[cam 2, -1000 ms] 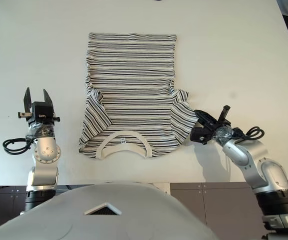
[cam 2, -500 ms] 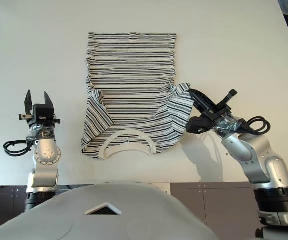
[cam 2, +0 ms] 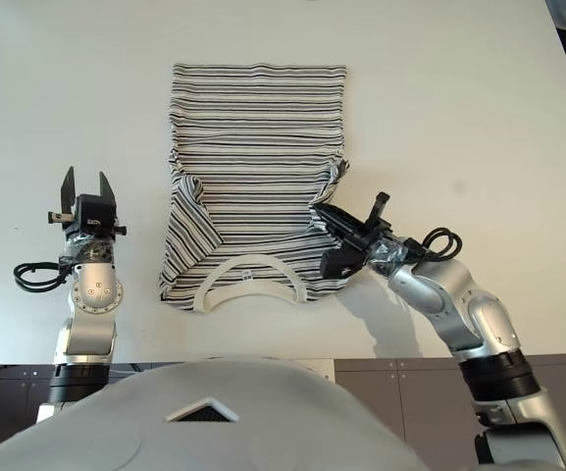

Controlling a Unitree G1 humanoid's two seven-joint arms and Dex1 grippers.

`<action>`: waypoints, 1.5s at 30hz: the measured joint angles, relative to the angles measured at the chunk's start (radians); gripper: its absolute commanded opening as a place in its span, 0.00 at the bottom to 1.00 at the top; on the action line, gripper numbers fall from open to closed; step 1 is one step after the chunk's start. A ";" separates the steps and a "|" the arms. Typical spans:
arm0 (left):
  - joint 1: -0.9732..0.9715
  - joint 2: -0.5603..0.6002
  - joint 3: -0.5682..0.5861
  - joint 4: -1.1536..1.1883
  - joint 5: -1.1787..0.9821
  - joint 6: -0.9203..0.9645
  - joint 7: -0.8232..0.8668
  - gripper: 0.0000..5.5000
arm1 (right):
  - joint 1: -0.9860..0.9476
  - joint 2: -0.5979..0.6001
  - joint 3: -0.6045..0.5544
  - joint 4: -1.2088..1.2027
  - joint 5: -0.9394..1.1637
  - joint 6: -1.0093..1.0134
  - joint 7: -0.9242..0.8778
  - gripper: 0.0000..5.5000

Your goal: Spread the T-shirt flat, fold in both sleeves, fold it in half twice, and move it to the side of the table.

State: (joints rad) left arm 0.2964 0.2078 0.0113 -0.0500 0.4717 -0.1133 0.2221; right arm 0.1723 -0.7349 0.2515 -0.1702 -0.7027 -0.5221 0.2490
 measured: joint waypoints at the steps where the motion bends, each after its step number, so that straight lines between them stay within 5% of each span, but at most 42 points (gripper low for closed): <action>1: -0.003 0.001 0.000 0.005 -0.002 -0.002 -0.001 0.37 | -0.006 0.014 0.007 0.003 0.000 0.002 0.002 0.03; 4: -0.032 0.014 -0.001 0.010 -0.010 -0.007 -0.010 0.37 | -0.033 0.044 0.040 0.014 0.000 0.003 0.019 0.03; 18: -0.032 0.190 0.015 0.049 -0.045 -0.113 -0.130 0.37 | -0.079 0.000 -0.045 0.062 0.129 -0.028 0.050 0.43; 23: -0.076 0.219 -0.038 0.073 -0.056 -0.190 -0.200 0.37 | -0.324 0.063 0.014 0.314 0.111 0.018 0.081 0.43; 29: -0.047 0.260 -0.134 0.073 -0.051 -0.298 -0.301 0.37 | -0.372 0.077 0.102 0.462 0.078 -0.010 0.109 0.43; 37: 0.011 0.352 -0.224 0.082 -0.007 -0.425 -0.372 0.37 | -0.254 -0.033 0.034 0.342 0.079 -0.028 0.070 0.43; 42: 0.078 0.375 -0.091 -0.077 -0.036 -0.422 -0.337 0.37 | -0.068 -0.193 -0.077 0.112 0.275 -0.127 0.167 0.43; 45: 0.161 0.559 0.015 -0.112 -0.136 -0.475 -0.474 0.41 | 0.126 -0.366 -0.087 0.104 0.301 -0.188 0.284 0.43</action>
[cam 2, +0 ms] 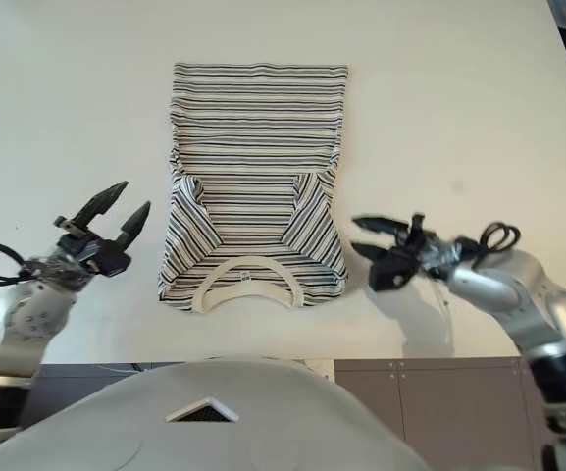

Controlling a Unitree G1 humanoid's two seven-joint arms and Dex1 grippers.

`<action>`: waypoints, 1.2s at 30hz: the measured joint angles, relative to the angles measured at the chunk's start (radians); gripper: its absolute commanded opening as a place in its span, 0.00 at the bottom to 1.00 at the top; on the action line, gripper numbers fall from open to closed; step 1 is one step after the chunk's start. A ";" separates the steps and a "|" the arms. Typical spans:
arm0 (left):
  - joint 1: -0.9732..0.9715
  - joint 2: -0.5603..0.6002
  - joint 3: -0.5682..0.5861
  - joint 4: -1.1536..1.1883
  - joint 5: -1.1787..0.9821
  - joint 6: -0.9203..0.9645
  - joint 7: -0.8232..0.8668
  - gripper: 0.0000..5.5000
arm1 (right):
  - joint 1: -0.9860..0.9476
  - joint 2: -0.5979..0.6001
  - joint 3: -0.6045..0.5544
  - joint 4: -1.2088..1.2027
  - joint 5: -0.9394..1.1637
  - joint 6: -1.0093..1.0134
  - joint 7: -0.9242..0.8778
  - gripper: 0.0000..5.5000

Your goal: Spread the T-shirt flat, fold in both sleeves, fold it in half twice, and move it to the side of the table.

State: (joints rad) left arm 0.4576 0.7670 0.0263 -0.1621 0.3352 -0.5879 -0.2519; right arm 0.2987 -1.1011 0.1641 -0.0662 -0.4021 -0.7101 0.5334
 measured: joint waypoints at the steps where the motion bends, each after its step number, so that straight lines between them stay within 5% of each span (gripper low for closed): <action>1: 0.010 0.071 -0.012 0.051 -0.013 -0.044 -0.066 0.44 | 0.006 -0.012 0.001 -0.010 0.009 -0.005 0.022 0.43; 4: 0.037 0.225 -0.090 0.168 -0.053 -0.153 -0.232 0.51 | -0.003 -0.009 0.035 -0.053 0.015 -0.007 0.067 0.43; 8: -0.010 0.222 -0.179 0.137 -0.098 -0.174 -0.306 0.60 | -0.053 0.035 0.085 -0.070 0.029 -0.008 0.107 0.43; 16: -0.101 0.214 -0.252 0.164 -0.044 -0.258 -0.305 0.61 | -0.113 0.075 0.118 -0.041 0.023 -0.036 0.128 0.40; 28: -0.210 0.175 -0.343 0.287 0.089 -0.391 -0.199 0.23 | -0.130 0.100 0.131 0.007 0.002 -0.039 0.132 0.02; 36: -0.239 0.184 -0.359 0.283 0.071 -0.374 -0.238 0.06 | -0.133 0.113 0.134 0.012 0.098 0.037 0.193 0.02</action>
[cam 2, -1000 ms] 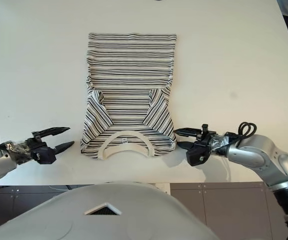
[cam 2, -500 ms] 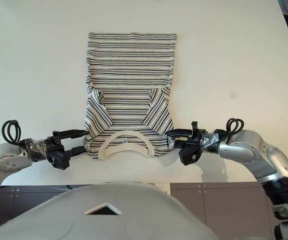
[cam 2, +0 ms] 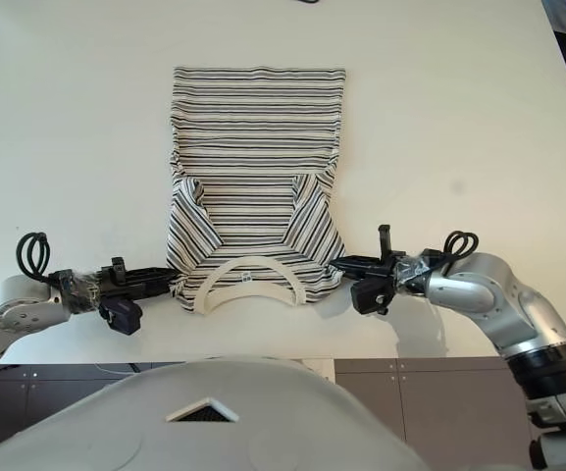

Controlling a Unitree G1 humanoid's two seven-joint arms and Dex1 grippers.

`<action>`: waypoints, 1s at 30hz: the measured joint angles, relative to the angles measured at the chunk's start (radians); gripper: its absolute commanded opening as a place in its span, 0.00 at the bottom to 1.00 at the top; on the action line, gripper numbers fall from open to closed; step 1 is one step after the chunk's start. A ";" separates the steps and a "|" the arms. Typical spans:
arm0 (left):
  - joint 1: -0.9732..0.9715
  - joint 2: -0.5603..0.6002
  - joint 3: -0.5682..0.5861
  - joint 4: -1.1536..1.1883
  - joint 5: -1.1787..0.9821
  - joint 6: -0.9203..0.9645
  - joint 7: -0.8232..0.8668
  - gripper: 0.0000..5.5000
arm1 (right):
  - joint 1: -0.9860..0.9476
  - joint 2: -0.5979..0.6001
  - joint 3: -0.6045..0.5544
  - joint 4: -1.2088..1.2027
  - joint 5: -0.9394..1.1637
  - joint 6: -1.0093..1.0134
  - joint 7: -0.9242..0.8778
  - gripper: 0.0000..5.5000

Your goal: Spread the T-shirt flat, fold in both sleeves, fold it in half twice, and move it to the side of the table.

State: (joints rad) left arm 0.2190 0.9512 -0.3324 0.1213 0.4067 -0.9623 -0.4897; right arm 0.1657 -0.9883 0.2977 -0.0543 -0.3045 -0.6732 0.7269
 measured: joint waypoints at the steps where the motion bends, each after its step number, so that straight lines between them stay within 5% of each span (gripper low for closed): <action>1: -0.005 0.002 -0.010 -0.017 -0.054 0.050 -0.051 0.04 | -0.002 0.000 0.003 -0.011 0.034 0.027 0.027 0.02; 9: 0.216 0.140 -0.051 -0.297 -0.468 0.372 -0.319 0.02 | 0.217 -0.129 -0.016 -0.250 0.436 0.282 0.264 0.02; 14: 0.280 0.202 0.088 -0.448 -0.884 0.656 -0.376 0.02 | 0.265 -0.168 -0.137 -0.423 0.752 0.543 0.283 0.02; 17: 0.018 0.057 0.155 -0.422 -1.093 0.874 -0.333 0.02 | 0.036 -0.084 -0.203 -0.355 0.911 0.767 0.208 0.02; 21: -0.296 -0.114 0.168 -0.183 -1.011 1.005 -0.236 0.02 | -0.243 0.072 -0.176 -0.177 0.875 0.899 0.130 0.02; 30: -0.751 -0.482 0.101 0.597 -0.637 0.791 -0.207 0.02 | -0.570 0.503 -0.084 0.377 0.558 0.799 -0.126 0.02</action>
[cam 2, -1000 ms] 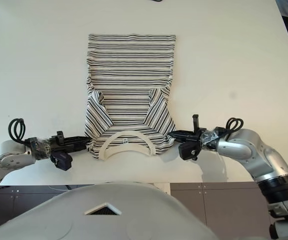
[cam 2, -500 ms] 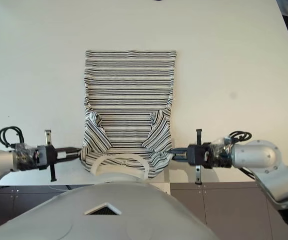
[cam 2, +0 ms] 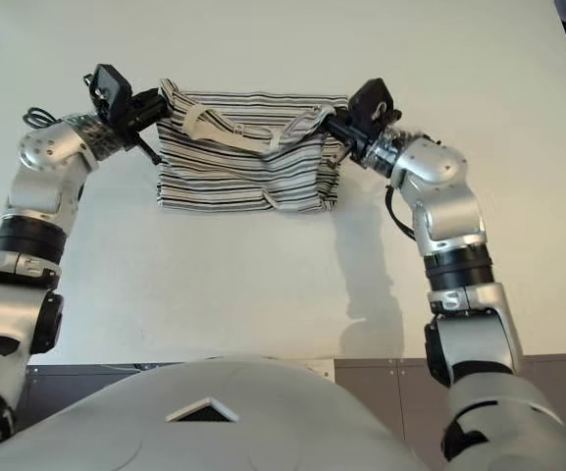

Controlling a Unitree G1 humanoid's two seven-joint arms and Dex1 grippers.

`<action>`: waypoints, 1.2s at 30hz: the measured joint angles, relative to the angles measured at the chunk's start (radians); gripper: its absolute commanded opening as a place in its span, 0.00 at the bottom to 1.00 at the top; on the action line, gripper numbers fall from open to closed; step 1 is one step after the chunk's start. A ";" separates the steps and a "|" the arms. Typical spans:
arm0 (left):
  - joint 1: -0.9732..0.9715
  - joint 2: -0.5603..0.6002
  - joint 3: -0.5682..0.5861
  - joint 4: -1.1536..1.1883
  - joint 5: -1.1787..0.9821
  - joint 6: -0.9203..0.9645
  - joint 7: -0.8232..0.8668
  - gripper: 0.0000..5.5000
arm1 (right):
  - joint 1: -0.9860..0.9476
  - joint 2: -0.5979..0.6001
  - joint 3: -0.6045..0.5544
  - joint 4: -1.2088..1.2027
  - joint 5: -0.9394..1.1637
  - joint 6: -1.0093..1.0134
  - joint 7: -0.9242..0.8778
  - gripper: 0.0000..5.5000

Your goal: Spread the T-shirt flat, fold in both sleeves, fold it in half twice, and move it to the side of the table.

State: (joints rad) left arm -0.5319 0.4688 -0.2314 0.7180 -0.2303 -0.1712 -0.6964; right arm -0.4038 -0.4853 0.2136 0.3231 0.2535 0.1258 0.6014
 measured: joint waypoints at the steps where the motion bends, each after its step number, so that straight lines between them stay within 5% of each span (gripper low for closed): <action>1: -0.018 -0.015 -0.001 0.049 0.021 -0.027 0.001 0.02 | -0.017 0.013 -0.003 0.035 -0.016 -0.014 -0.010 0.02; 11: -0.148 -0.123 0.039 0.407 0.198 -0.185 0.120 0.07 | -0.189 0.118 -0.035 0.479 -0.191 -0.206 -0.069 0.02; 16: -0.156 -0.146 0.054 0.473 0.247 -0.200 0.173 0.22 | -0.224 0.149 -0.043 0.596 -0.251 -0.304 -0.126 0.20; 21: -0.236 -0.164 0.104 0.527 0.276 -0.184 0.307 0.24 | -0.329 0.187 -0.063 0.731 -0.290 -0.339 -0.193 0.38; 29: -0.263 -0.194 0.151 0.606 0.317 -0.005 0.440 0.24 | -0.428 0.210 -0.078 0.955 -0.372 -0.275 -0.349 0.38; 36: -0.246 -0.148 0.297 0.561 0.240 -0.126 0.493 0.24 | -0.450 0.157 0.057 0.953 -0.586 -0.394 -0.467 0.38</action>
State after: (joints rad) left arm -0.7775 0.3210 0.0656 1.2790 0.0092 -0.2973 -0.2034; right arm -0.8541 -0.3285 0.2709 1.2761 -0.3326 -0.2678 0.1341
